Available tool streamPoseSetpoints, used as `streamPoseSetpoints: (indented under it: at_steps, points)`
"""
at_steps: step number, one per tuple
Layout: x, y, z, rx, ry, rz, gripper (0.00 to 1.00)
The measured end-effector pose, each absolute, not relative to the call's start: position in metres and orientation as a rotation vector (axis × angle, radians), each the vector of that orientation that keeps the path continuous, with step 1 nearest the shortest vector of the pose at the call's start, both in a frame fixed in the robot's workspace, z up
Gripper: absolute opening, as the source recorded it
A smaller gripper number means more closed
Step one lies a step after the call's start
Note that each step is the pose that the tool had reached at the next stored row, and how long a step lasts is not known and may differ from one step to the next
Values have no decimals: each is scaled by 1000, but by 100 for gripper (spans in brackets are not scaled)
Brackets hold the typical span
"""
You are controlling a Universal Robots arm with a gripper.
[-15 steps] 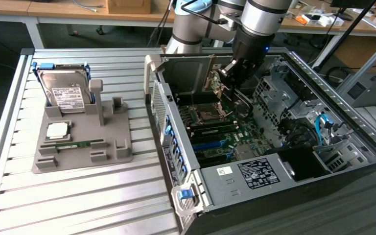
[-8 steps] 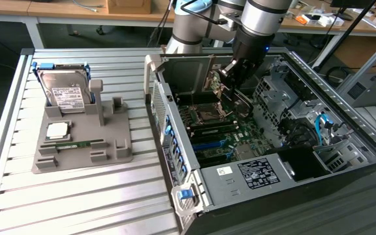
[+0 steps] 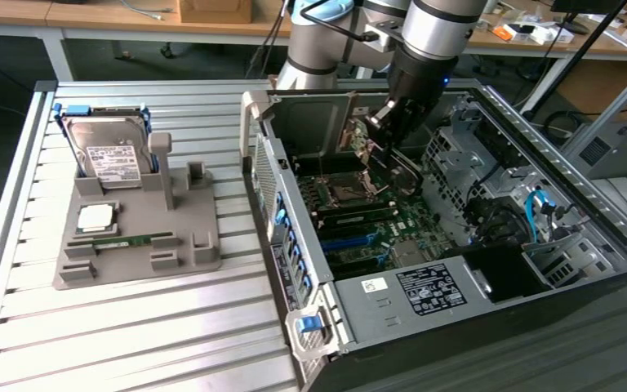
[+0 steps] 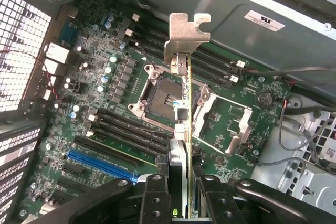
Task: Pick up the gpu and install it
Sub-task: 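Insert the gpu into the slot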
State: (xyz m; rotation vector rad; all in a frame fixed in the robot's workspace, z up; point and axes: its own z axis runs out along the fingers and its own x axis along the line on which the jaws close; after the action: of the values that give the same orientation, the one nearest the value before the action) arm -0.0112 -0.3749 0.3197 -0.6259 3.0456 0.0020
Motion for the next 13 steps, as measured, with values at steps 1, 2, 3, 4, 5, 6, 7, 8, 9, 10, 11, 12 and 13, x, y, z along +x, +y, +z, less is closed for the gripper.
streamPoseSetpoints:
  at_steps: [1, 2, 3, 4, 5, 6, 7, 8, 9, 10, 11, 12, 13]
  points:
    - [-11, -375, 320, -641, 3042, 2, 27]
    - [-11, -375, 320, -657, 3039, 2, 27]
    - [-11, -375, 320, -674, 3035, 3, 27]
    - [-11, -375, 320, -697, 3030, 3, 27]
    - [-11, -375, 320, -704, 3029, 3, 27]
    - [-11, -375, 320, -722, 3024, 3, 27]
    - [-11, -375, 320, -739, 3020, 4, 27]
    - [-11, -375, 320, -749, 3018, 4, 27]
    - [-11, -375, 320, -759, 3015, 4, 27]
    - [-11, -375, 320, -769, 3013, 4, 27]
    - [-11, -375, 320, -772, 3012, 4, 27]
    - [-11, -375, 320, -774, 3011, 4, 27]
    - [-11, -375, 320, -778, 3011, 4, 27]
